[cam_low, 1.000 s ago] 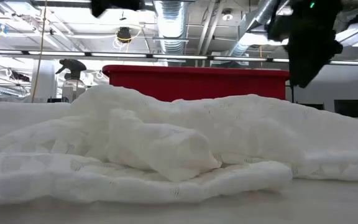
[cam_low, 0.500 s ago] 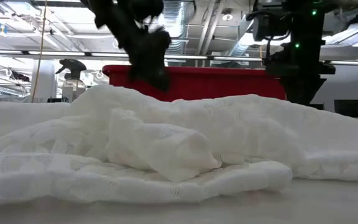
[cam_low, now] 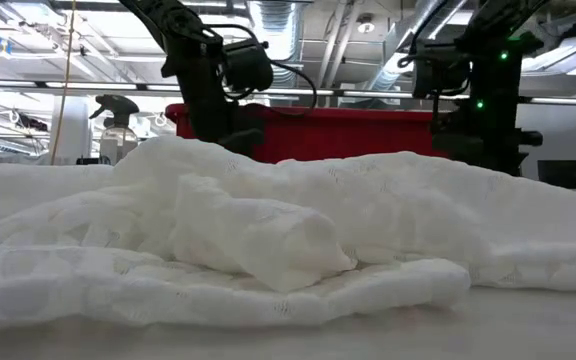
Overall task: Fold Laundry from Bin
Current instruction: Fold the white blouse
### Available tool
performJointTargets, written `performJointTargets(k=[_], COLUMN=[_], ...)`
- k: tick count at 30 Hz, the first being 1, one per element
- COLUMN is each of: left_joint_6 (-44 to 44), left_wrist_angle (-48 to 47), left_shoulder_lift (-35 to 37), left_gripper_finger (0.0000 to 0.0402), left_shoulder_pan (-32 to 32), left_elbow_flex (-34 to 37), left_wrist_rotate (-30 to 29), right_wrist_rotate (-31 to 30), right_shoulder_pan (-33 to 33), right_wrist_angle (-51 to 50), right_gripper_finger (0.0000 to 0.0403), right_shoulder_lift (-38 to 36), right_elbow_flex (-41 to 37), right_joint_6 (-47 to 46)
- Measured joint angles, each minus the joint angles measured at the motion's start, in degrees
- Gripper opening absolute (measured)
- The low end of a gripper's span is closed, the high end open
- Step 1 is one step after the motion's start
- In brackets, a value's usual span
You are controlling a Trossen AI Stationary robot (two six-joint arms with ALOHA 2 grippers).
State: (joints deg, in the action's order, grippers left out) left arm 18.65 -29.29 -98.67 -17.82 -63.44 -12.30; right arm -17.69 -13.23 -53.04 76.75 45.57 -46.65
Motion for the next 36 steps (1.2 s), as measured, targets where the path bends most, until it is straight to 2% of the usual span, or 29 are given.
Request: performJointTargets(k=[2, 7, 11, 21, 29, 33, 36], left_joint_6=[0.66, 4.40, 3.37, 1.51, 0.28, -1.11, -2.16], left_wrist_angle=[-0.68, 3.48, 7.61, 12.21, 17.33, 17.18, 16.18], left_shoulder_lift=[0.00, 0.00, 0.02, 0.13, 0.21, 0.24, 0.24], left_gripper_finger=[0.0226, 0.0226, 0.0226, 0.0226, 0.0226, 0.0226, 0.0226], left_shoulder_pan=[0.18, 0.76, 0.62, -4.60, -9.82, -11.41, -12.19], left_elbow_flex=[0.18, 4.78, 6.19, 6.27, 6.18, 5.58, 4.31], left_wrist_rotate=[-1.96, -2.17, -3.88, -4.02, -0.74, 0.09, 3.38], right_wrist_rotate=[0.86, 1.25, 1.11, 0.96, 1.17, 1.20, 5.65], right_shoulder_pan=[-0.76, -1.80, -3.53, -13.36, -23.28, -26.92, -29.26], right_wrist_angle=[2.38, 4.91, 7.75, 20.14, 32.64, 35.22, 34.39], right_gripper_finger=[0.0212, 0.0212, 0.0212, 0.0208, 0.0196, 0.0194, 0.0194], right_shoulder_lift=[0.00, 0.00, 0.00, 0.00, 1.94, 4.08, 5.33], right_elbow_flex=[-0.74, -1.13, -1.14, -1.12, -1.18, -0.10, 1.64], right_joint_6=[1.25, 2.55, 6.28, 14.72, 21.18, 23.91, 26.91])
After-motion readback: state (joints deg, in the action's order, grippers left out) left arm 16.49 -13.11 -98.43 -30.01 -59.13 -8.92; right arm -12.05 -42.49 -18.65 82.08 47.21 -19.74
